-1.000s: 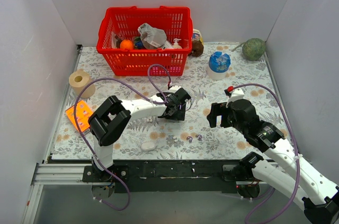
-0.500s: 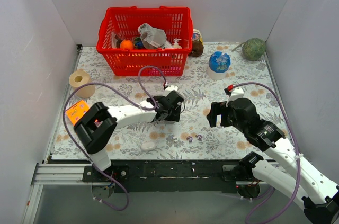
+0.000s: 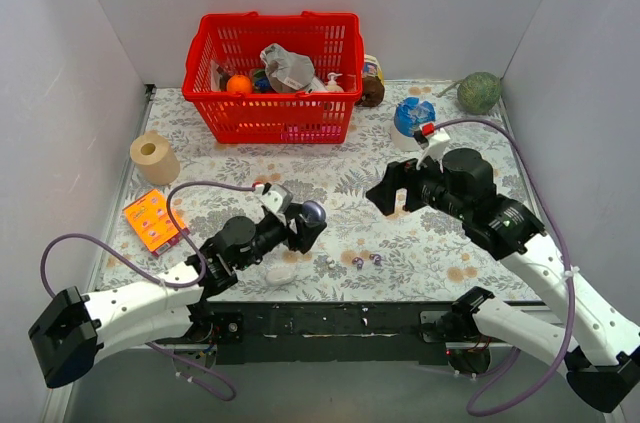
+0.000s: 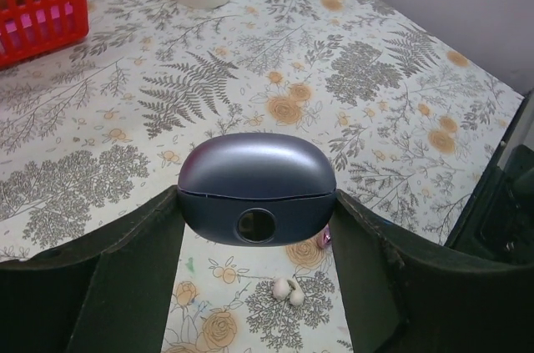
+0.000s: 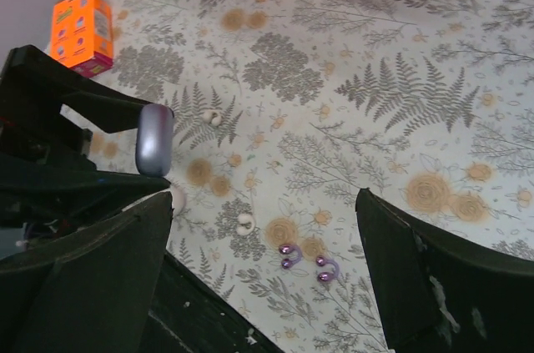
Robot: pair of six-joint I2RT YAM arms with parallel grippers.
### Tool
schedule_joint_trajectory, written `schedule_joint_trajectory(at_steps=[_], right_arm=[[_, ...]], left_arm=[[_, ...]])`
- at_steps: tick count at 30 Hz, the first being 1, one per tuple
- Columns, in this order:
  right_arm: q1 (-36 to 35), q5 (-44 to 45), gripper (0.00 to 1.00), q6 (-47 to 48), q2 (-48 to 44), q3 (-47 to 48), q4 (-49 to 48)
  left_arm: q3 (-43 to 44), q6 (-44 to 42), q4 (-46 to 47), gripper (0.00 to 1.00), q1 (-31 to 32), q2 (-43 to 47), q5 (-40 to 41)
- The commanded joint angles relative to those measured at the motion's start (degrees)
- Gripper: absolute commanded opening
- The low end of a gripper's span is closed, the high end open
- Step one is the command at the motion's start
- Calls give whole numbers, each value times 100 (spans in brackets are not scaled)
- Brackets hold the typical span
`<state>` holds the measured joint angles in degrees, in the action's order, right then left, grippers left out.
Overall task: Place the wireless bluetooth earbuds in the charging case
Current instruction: Pick up the charging case at the center of the board, then open the charging case.
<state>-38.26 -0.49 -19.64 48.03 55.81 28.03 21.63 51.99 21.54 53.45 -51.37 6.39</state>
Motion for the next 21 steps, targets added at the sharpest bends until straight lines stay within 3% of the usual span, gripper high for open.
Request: schedule_joint_trajectory(at_steps=[1, 9, 21], right_arm=[[-6, -1171, 98, -294, 259, 386, -315], [-470, -1515, 98, -611, 1076, 808, -386], [-1324, -619, 98, -480, 2192, 1467, -27]], left_arm=[[-414, -962, 1265, 0, 51, 417, -631], [-317, -1261, 1186, 0, 51, 366, -631], [-133, -1472, 791, 0, 104, 242, -1052]])
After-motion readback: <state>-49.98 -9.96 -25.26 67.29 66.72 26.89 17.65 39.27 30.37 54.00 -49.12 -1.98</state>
